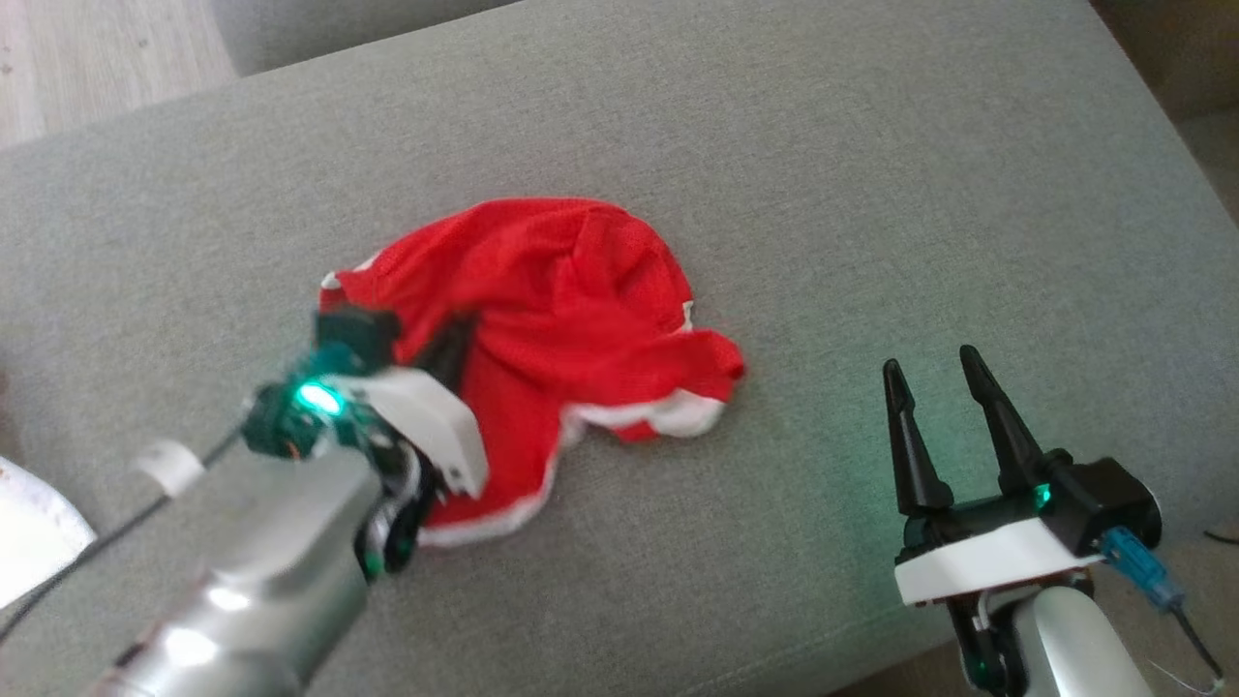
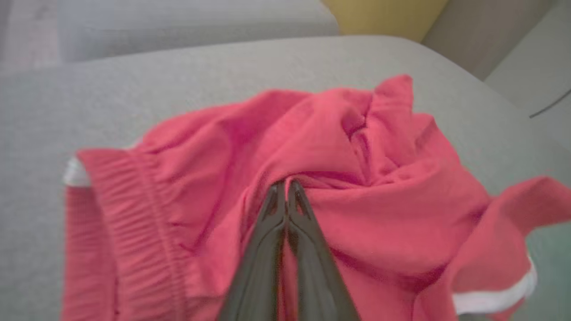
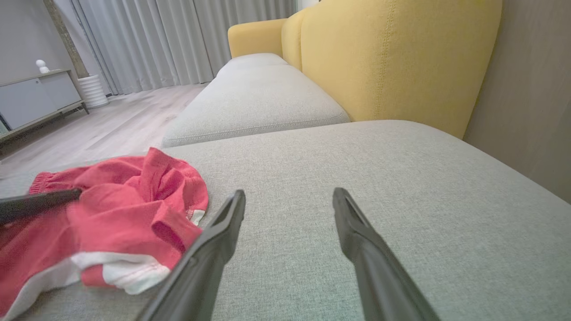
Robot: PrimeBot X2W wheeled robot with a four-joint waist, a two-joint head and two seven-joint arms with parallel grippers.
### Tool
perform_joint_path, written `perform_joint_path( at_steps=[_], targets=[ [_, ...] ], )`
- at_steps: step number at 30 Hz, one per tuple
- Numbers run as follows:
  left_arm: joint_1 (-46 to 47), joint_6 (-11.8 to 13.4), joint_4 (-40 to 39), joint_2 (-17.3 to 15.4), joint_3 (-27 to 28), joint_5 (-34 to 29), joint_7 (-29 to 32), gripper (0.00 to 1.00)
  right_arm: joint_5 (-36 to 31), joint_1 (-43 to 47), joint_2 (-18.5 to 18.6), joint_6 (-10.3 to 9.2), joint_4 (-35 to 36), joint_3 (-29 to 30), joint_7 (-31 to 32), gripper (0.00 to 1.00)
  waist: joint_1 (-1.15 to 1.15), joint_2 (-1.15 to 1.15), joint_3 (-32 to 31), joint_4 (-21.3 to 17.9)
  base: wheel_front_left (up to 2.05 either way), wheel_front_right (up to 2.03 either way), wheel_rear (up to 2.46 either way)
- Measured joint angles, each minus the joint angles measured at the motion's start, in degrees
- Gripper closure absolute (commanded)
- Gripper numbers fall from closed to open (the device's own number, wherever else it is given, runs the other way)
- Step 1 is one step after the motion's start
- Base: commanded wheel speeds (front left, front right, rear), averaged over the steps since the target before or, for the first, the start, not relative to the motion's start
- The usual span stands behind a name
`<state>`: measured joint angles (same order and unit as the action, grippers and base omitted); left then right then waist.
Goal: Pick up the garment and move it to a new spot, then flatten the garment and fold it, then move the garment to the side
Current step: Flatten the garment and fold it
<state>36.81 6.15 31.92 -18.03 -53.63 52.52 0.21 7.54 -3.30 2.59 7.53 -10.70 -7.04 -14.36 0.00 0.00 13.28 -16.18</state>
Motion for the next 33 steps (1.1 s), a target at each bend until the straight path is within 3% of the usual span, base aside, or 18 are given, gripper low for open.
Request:
perform_joint_path(
  at_steps=[8, 9, 10, 11, 12, 18, 23, 33],
  targets=[
    [3.43, 1.29, 6.23, 0.25, 3.91, 1.96, -2.65, 1.0, -0.08, -0.08, 0.0, 0.0, -0.01, -0.44, 0.0, 0.0, 0.0, 0.0, 0.75, -0.13, 0.0, 0.0, 0.0],
    [3.55, 1.51, 7.45, 0.26, 3.93, 1.96, -2.86, 0.92, -0.08, -0.13, 0.0, 0.0, 0.0, -0.52, 0.0, 0.0, 0.0, 0.0, 0.86, -0.23, 0.0, 0.0, 0.0],
    [3.64, 1.49, 8.56, 0.27, 3.92, 1.94, -2.9, 0.67, -0.08, -0.16, 0.0, 0.0, -0.02, -0.63, 0.0, 0.0, 0.0, 0.0, 0.94, -0.37, 0.0, 0.0, 0.0],
    [3.65, 1.38, 9.34, 0.3, 3.93, 1.96, -2.99, 0.18, -0.09, -0.23, -0.01, 0.0, -0.03, -0.7, 0.0, 0.0, 0.0, 0.0, 1.01, -0.52, 0.0, 0.0, 0.0],
    [3.65, 1.04, 9.92, 0.43, 4.02, 1.98, -3.44, 0.0, -0.09, -0.29, -0.01, 0.0, -0.02, -0.68, 0.0, 0.0, 0.0, 0.0, 1.04, -0.63, 0.0, 0.0, 0.0],
    [2.58, -0.47, 8.86, 0.68, 5.78, 3.12, -8.12, 0.0, -0.09, -0.29, 0.0, 0.0, -0.03, 0.11, 0.0, 0.0, 0.0, 0.0, 0.24, -0.94, 0.0, 0.0, 0.0],
    [-1.35, 0.15, 2.5, -0.78, 7.23, 3.86, -11.41, 0.0, -0.58, 0.42, -0.01, 0.0, 0.01, 0.91, 0.0, 0.0, 0.0, 0.0, -1.13, -0.39, 0.0, 0.0, 0.0],
    [-17.83, 8.56, -14.94, -3.31, 12.32, -1.47, -14.51, 0.0, -1.86, 2.52, -0.01, 0.0, 0.49, 2.45, 0.0, 0.0, 0.0, 0.0, -4.65, 2.73, 0.0, 0.0, 0.0]
  ],
)
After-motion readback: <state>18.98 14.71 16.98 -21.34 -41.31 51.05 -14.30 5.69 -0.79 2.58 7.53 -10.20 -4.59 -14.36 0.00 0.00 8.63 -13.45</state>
